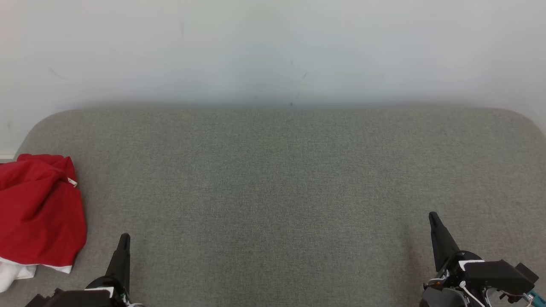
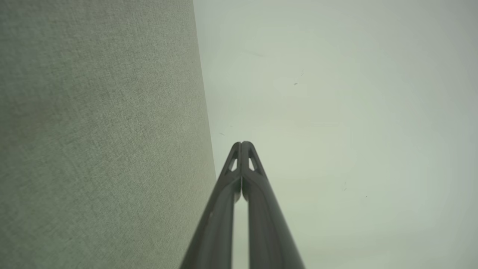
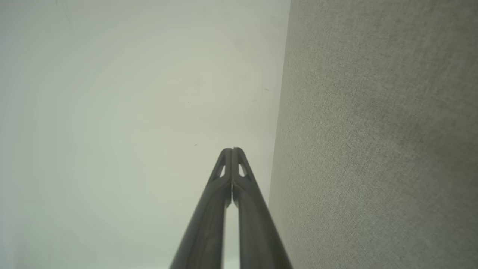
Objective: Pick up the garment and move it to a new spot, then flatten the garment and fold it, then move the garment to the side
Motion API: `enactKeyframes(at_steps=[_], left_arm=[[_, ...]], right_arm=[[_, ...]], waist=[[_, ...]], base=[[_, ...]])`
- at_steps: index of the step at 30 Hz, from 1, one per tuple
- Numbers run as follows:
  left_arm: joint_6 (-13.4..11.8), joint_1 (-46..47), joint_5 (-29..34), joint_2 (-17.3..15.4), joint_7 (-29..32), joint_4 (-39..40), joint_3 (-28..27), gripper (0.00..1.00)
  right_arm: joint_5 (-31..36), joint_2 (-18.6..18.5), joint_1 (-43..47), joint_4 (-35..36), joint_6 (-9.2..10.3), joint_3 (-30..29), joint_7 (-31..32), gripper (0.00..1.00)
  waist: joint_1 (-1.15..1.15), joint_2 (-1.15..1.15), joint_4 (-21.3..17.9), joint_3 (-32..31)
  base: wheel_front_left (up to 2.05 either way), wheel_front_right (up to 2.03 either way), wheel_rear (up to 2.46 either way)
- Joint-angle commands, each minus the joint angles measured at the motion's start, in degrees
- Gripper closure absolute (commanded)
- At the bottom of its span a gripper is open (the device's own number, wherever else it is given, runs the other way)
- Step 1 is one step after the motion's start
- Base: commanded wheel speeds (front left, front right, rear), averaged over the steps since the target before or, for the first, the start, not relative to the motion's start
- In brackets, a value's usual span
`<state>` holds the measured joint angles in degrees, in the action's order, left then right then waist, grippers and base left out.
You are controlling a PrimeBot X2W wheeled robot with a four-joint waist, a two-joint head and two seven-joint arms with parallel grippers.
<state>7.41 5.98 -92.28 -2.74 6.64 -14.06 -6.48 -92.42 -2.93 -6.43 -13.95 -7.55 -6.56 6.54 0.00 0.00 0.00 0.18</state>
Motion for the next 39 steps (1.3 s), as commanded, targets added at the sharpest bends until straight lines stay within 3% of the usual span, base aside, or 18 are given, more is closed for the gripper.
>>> enactKeyframes(at_steps=[1,39], left_arm=[[0.23,0.47,-0.27,-0.25,0.0,0.17,-0.16,1.0],[0.23,0.47,-0.27,-0.25,-0.01,0.16,-0.14,1.0]], right_arm=[[-0.01,0.1,0.45,0.02,0.12,-0.02,0.17,1.0],[-0.01,0.1,0.45,0.03,0.12,-0.02,0.17,1.0]], waist=[[0.0,0.0,0.0,0.0],[0.0,0.0,0.0,0.0]], base=[[0.0,0.0,0.0],[0.0,0.0,0.0]])
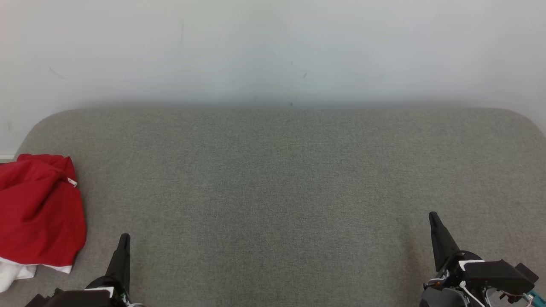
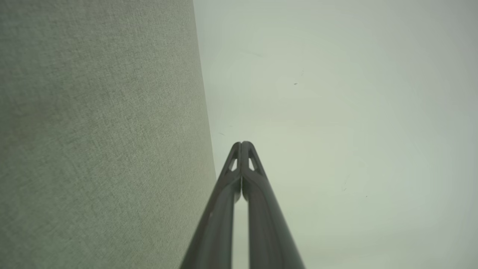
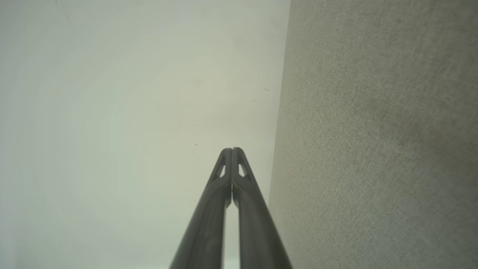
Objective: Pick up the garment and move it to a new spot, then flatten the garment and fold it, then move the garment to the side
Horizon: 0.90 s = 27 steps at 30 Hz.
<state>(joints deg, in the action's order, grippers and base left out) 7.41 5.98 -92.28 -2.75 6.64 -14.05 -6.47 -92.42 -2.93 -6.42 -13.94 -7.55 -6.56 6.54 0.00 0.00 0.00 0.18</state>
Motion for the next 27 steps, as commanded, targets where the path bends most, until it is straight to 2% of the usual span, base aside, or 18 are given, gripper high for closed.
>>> enactKeyframes(at_steps=[1,27], left_arm=[[0.23,0.47,-0.27,-0.24,-0.01,0.15,-0.17,1.0],[0.23,0.47,-0.27,-0.24,-0.01,0.15,-0.17,1.0]], right_arm=[[-0.01,0.1,0.45,0.02,0.12,-0.02,0.17,1.0],[-0.01,0.1,0.45,0.01,0.12,-0.02,0.17,1.0]], waist=[[0.0,0.0,0.0,0.0],[0.0,0.0,0.0,0.0]], base=[[0.0,0.0,0.0],[0.0,0.0,0.0]])
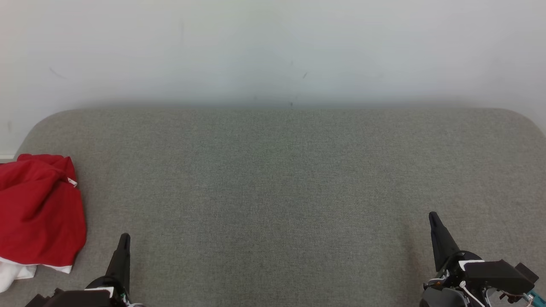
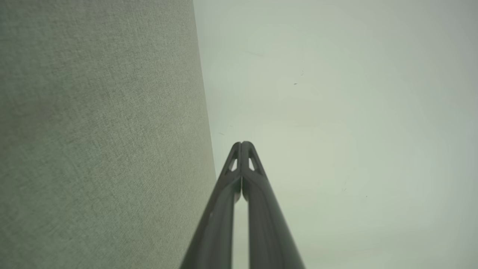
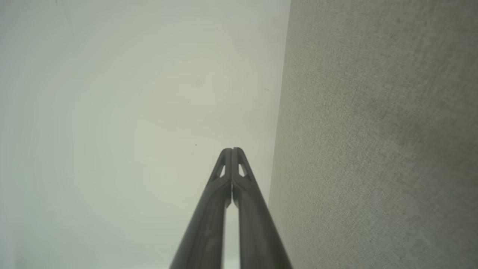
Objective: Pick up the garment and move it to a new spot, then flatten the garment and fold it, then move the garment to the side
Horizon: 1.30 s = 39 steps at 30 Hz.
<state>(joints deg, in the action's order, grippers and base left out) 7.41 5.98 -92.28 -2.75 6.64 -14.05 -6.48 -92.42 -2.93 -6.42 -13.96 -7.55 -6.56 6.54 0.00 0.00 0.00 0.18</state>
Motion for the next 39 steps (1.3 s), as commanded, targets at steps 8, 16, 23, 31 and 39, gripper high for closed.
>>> enactKeyframes(at_steps=[8,16,23,31,39], left_arm=[[0.23,0.47,-0.27,-0.24,-0.01,0.15,-0.14,1.0],[-0.05,-1.41,0.47,0.41,-0.76,-1.69,0.6,0.0],[-0.03,-1.49,5.79,0.21,-2.82,-1.76,0.95,0.0],[-0.02,-1.9,16.56,0.27,-5.22,-1.42,0.75,0.0],[-0.24,-2.33,26.11,0.22,-7.16,-1.19,1.39,0.0]], right_arm=[[-0.01,0.1,0.45,0.05,0.12,-0.02,0.17,1.0],[0.37,0.05,1.34,-1.46,0.0,0.2,-0.33,0.0],[3.51,-1.34,1.45,-0.94,0.01,2.37,-2.79,0.0],[12.86,-1.91,1.27,-1.03,0.02,3.28,-5.21,0.0],[22.3,-1.79,1.3,-1.05,0.02,3.71,-7.12,0.0]], waist=[[0.0,0.0,0.0,0.0],[0.0,0.0,0.0,0.04],[0.0,0.0,-0.03,0.08],[0.0,0.0,-0.16,0.16],[0.0,0.0,-0.3,0.24]], base=[[0.0,0.0,0.0],[0.0,0.0,0.0],[0.0,0.0,0.0],[0.0,0.0,0.0],[0.0,0.0,0.0]])
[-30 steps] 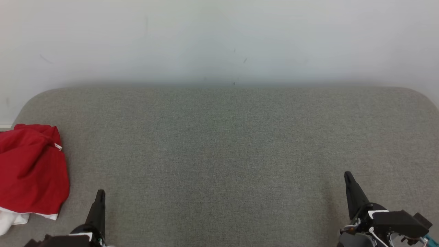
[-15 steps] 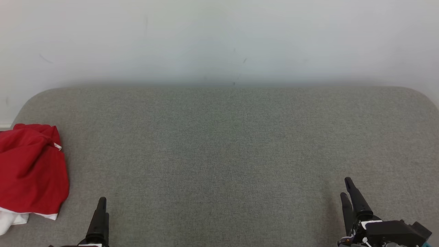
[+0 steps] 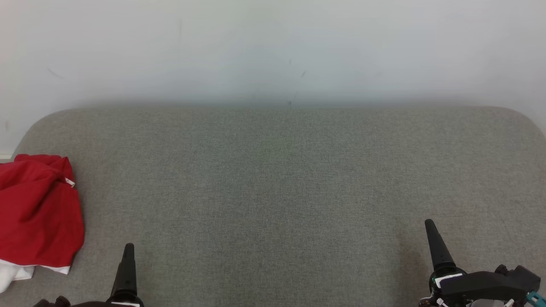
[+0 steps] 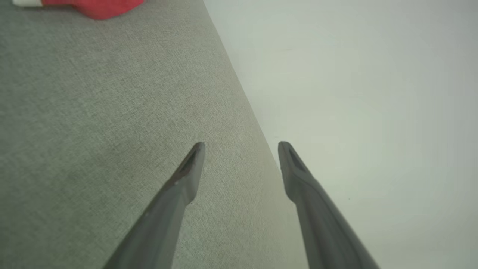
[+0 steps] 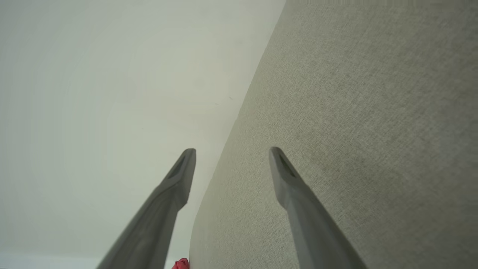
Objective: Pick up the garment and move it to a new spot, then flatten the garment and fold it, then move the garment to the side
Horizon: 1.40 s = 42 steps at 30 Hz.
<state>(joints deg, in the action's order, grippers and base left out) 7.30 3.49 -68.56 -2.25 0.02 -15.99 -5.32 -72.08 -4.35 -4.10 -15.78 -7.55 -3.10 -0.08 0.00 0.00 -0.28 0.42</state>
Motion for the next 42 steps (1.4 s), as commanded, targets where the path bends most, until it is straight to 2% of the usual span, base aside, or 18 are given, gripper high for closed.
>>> enactKeyframes(at_steps=[1,23,42], left_arm=[[-0.28,0.15,3.39,-0.29,-0.77,0.67,0.3,0.0],[-2.6,-0.65,23.69,-0.45,-5.09,-0.34,1.58,0.0],[-3.65,-1.97,37.32,-0.58,-8.28,-2.16,1.97,0.0]], right_arm=[[2.94,-0.31,-1.02,0.69,0.03,0.39,-0.73,0.0],[22.86,-0.7,-0.81,-1.01,0.05,1.47,-5.02,0.0],[35.21,-1.21,-0.49,-2.34,0.06,3.08,-8.23,0.0]], waist=[[0.0,0.0,-0.04,-0.01],[0.0,0.0,-0.61,0.07],[0.0,0.0,-0.98,-0.15]], base=[[0.0,0.0,0.0],[0.0,0.0,0.0],[0.0,0.0,0.0]])
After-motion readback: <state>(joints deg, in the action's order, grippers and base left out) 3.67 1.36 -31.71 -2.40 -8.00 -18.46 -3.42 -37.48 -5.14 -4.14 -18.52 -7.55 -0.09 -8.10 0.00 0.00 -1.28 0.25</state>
